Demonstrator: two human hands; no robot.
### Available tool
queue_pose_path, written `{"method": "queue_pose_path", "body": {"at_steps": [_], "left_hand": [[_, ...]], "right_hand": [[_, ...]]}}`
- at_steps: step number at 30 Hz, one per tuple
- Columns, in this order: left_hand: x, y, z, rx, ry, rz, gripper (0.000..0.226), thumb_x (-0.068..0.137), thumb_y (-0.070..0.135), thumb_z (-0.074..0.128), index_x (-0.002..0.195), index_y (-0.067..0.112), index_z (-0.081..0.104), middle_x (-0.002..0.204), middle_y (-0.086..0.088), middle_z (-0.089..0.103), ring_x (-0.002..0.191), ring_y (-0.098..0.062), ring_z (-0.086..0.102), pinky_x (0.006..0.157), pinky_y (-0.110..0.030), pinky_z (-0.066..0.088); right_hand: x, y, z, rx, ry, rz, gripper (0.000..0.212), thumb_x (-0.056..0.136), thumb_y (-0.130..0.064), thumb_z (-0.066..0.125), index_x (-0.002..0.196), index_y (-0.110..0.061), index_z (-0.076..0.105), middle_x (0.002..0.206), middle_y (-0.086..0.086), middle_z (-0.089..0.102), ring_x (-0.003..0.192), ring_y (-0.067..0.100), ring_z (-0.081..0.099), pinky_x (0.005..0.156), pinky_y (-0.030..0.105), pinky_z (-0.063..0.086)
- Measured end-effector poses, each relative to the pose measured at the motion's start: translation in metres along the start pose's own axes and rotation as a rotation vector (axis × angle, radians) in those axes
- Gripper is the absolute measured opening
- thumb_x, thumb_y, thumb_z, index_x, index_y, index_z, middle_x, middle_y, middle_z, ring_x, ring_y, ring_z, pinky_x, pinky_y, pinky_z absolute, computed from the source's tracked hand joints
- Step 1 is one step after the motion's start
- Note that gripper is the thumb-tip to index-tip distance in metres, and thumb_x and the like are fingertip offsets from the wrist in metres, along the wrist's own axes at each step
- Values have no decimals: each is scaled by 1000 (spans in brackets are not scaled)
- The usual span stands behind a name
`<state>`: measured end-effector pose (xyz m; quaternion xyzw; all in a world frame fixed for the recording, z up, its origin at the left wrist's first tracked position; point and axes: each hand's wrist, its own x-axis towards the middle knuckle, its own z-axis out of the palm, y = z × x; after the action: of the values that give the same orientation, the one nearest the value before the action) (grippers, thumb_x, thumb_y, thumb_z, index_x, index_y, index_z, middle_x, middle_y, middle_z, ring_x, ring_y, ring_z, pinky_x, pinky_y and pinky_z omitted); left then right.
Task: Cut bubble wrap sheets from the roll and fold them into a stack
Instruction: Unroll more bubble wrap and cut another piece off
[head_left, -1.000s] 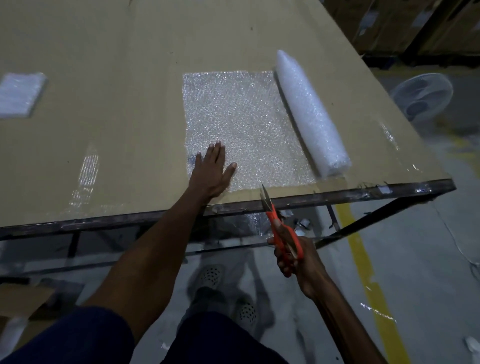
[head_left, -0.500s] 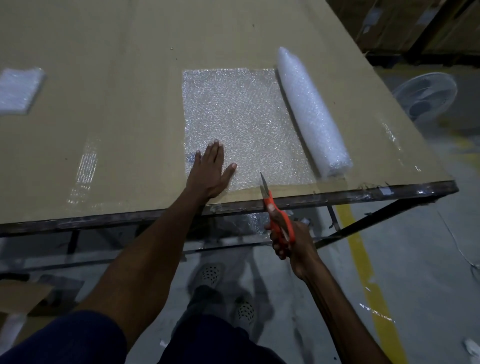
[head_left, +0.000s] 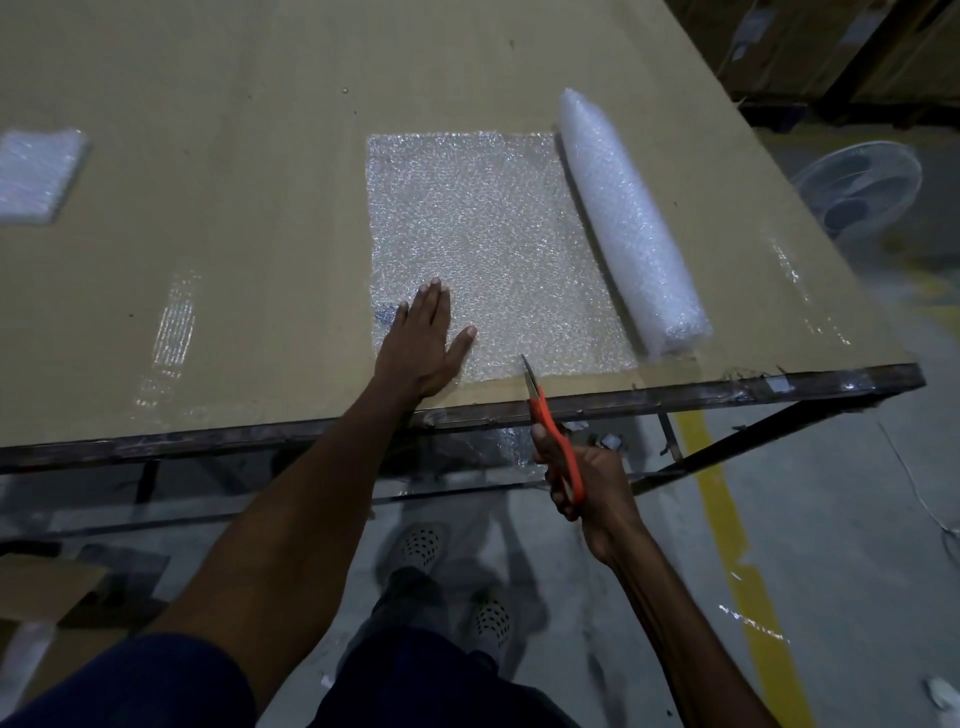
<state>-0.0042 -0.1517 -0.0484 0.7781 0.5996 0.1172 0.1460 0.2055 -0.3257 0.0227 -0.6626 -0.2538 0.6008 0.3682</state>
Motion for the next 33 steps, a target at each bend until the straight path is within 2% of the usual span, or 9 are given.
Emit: {"method": "queue_pose_path", "body": {"at_steps": [6,9,11,15,19,22,28,31,33], "left_hand": [[-1,-1,0,2,2,5,76,105,56,23,159,6,7,168,-10,0,155,-22,-2,124,-42,0],[-1,-1,1,1,6,10,76,105,56,23,159,6,8,168,-10,1,155,-22,-1,124,-42,0],[-1,-1,1,-6,7,11,76,105,57,23,159,6,8,168,-10,0,155,-22,-2,124,-43,0],[-1,-2,2,-9,3,5,77,104,57,22,160,7,5,168,-9,-2,155,-20,-4,125,-41,-1],[-1,-2,3,-14,11,7,77,104,57,23,160,7,6,168,-9,-2,155,-19,-4,124,-41,-1],[0,-3,4,-15,17,7,76,104,56,24,160,6,7,168,-9,0,155,-20,-3,124,-41,-1],[0,-3,4,3,16,11,77,104,57,24,159,6,8,168,-9,0,155,-20,-2,124,-41,-1],[0,-3,4,3,13,11,77,104,57,23,159,6,7,168,-10,-1,155,-21,-2,124,-41,-2],[0,-4,4,2,10,9,77,104,57,22,160,6,6,168,-10,-2,155,-20,-3,124,-41,-2]], "right_hand": [[-1,-1,5,18,0,-10,80,66,-54,79,103,16,67,55,1,50,41,10,39,39,20,25],[0,-7,10,21,-1,-14,63,63,-58,78,88,0,73,57,3,51,41,10,40,39,19,27],[1,-11,11,20,-5,-21,62,65,-58,77,88,0,72,57,2,51,41,9,40,39,19,28],[3,-11,11,15,16,-5,47,71,-51,81,80,-5,74,56,2,52,40,10,40,38,19,27],[5,-13,12,-2,54,12,59,79,-46,81,93,10,71,54,1,55,38,9,43,37,18,28],[7,-23,18,1,50,14,59,71,-53,81,86,4,74,54,2,55,39,9,43,37,19,28],[10,-25,17,-11,58,25,45,78,-46,82,82,-2,75,57,3,54,39,9,42,36,18,26],[11,-27,18,-8,61,22,54,69,-53,82,84,-1,75,57,2,56,39,9,43,35,18,28],[15,-30,20,-18,67,19,58,74,-53,82,88,3,74,56,2,56,39,9,44,35,18,28]]}}
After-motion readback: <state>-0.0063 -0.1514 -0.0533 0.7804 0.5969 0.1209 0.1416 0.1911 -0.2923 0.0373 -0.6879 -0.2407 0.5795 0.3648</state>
